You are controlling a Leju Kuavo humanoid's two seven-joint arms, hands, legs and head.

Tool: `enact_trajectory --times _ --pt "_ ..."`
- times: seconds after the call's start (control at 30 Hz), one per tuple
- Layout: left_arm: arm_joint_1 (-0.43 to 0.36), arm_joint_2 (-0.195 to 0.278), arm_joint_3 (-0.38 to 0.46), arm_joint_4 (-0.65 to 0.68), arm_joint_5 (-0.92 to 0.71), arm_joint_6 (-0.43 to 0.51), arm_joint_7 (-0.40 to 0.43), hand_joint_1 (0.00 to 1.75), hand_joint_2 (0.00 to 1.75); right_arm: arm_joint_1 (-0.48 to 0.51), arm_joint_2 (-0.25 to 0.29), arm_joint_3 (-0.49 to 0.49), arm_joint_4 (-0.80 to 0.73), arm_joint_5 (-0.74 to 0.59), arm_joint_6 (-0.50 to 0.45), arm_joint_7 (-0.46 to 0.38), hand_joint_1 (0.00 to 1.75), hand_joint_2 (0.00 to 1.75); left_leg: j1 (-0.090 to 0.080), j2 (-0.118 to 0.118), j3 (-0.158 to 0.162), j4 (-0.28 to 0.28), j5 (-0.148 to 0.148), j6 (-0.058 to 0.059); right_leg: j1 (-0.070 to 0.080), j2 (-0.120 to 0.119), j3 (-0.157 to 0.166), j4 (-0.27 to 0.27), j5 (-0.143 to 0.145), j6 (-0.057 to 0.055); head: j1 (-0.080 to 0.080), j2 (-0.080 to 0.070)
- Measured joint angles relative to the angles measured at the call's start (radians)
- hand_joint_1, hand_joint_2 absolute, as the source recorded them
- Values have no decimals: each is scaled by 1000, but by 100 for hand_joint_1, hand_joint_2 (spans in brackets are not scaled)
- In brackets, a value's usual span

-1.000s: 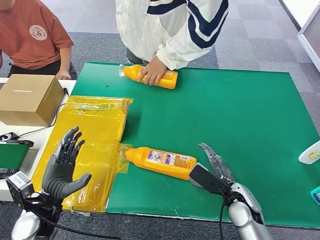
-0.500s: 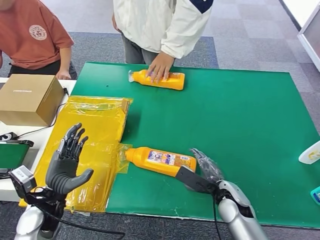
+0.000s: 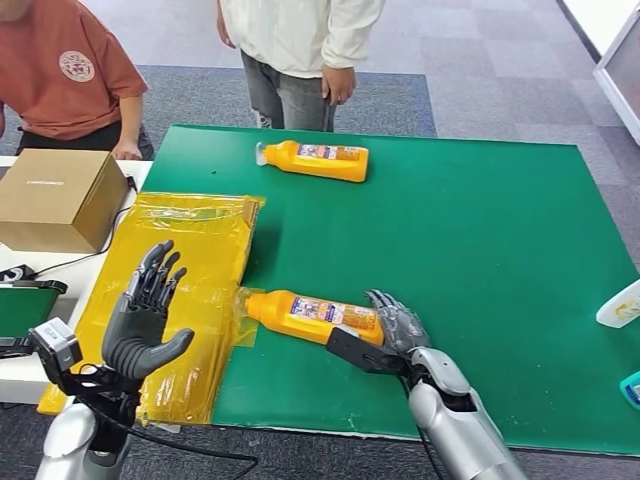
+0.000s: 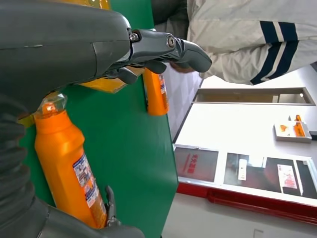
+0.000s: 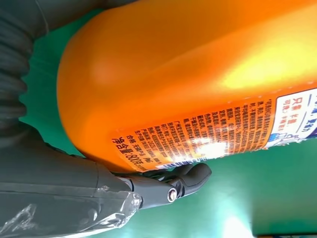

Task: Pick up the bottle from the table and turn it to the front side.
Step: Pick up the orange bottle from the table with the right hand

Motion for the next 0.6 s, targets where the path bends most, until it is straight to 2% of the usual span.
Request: enact_trajectory --times 0.23,0.6 --pt "-2 -5 -9 18 11 -1 4 0 175 -32 26 4 69 -5 -3 -3 0 175 0 0 3 0 0 0 0 0 1 0 0 -1 0 0" --pt "-1 -7 -9 35 23 -6 9 0 175 -39 38 -7 98 -39 13 -21 0 175 0 0 5 0 0 -1 0 0 4 0 1 -1 0 0"
